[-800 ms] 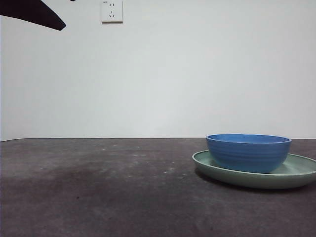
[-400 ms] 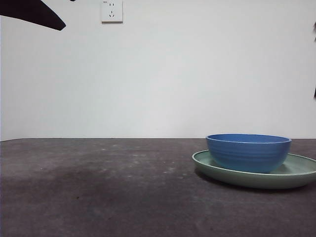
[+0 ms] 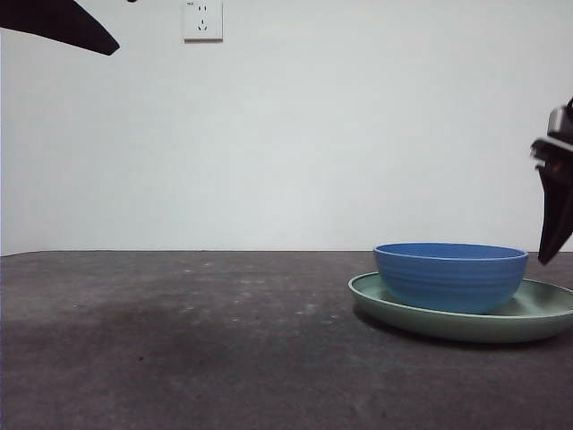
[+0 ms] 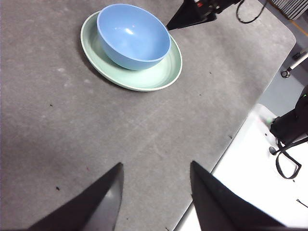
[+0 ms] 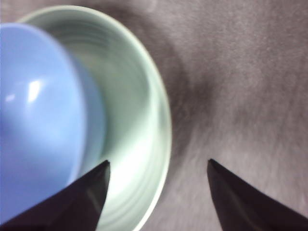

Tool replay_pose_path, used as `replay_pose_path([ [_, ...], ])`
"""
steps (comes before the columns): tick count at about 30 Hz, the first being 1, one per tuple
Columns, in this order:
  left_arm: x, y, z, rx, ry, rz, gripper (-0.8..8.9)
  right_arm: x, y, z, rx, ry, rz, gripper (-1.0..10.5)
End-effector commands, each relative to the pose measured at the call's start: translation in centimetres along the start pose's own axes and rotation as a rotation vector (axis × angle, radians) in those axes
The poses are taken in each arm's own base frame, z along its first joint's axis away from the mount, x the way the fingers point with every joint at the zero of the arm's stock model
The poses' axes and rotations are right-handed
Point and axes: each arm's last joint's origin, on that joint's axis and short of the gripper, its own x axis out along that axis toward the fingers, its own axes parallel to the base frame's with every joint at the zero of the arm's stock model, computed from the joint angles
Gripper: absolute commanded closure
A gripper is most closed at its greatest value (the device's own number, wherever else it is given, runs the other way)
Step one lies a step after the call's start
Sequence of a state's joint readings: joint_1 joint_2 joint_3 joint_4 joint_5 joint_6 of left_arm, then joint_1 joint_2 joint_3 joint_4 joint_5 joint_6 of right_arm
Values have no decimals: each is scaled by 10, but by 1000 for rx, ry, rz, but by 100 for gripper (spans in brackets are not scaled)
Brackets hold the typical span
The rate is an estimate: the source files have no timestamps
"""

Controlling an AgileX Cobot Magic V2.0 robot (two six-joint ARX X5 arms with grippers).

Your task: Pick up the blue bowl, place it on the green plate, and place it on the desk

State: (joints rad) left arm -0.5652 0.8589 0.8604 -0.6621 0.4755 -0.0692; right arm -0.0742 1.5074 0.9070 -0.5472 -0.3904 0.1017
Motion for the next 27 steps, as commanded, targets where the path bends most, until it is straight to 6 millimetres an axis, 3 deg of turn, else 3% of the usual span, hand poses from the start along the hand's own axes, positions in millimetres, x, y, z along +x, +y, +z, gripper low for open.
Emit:
replay_pose_path([
  [1,-1,-2,3,13,-9,-9,591,10,-3,6,-3,5,2,710],
  [22,-1,-2,3,9,-9,-8,591,29,-7,9,-6,22,51,829],
  [27,-1,-2,3,5,-8,-8,591,30,-7,8,-8,24,48,940],
])
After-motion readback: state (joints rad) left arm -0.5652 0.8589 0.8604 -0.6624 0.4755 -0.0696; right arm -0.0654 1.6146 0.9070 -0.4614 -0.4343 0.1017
